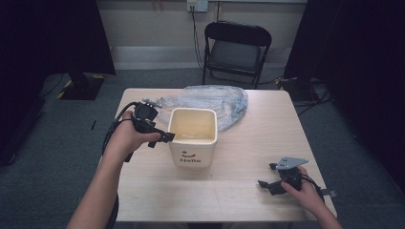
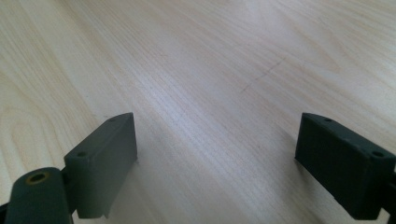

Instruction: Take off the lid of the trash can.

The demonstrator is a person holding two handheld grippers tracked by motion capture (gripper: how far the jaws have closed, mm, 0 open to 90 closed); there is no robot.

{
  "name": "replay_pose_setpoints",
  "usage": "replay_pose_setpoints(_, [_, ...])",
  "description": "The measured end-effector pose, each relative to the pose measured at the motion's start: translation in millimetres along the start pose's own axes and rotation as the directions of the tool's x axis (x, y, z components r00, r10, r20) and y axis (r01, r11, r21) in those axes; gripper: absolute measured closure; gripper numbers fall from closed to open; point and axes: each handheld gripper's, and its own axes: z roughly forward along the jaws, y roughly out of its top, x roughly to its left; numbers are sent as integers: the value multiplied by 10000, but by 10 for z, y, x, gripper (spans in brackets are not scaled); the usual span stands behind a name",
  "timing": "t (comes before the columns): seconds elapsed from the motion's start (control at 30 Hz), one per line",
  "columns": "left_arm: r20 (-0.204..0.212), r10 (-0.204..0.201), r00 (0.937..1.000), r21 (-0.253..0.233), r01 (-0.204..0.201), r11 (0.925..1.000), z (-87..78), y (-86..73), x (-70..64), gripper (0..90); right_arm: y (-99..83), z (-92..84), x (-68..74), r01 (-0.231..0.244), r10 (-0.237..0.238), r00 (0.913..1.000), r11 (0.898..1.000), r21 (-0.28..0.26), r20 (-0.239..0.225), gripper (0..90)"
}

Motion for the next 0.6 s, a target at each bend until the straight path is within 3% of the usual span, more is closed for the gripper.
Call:
replay_pose_setpoints(0.27, [143,-536,9985,-572,543,9969,145,147,0,160,0,0,0,2,-2,10000,10000,-2,-1,117])
replay_pose_setpoints(0.6, [-261,-1431,9894,-398,1420,9891,375,175,98,166,0,0,0,-6,6,10000,10000,-5,6,118])
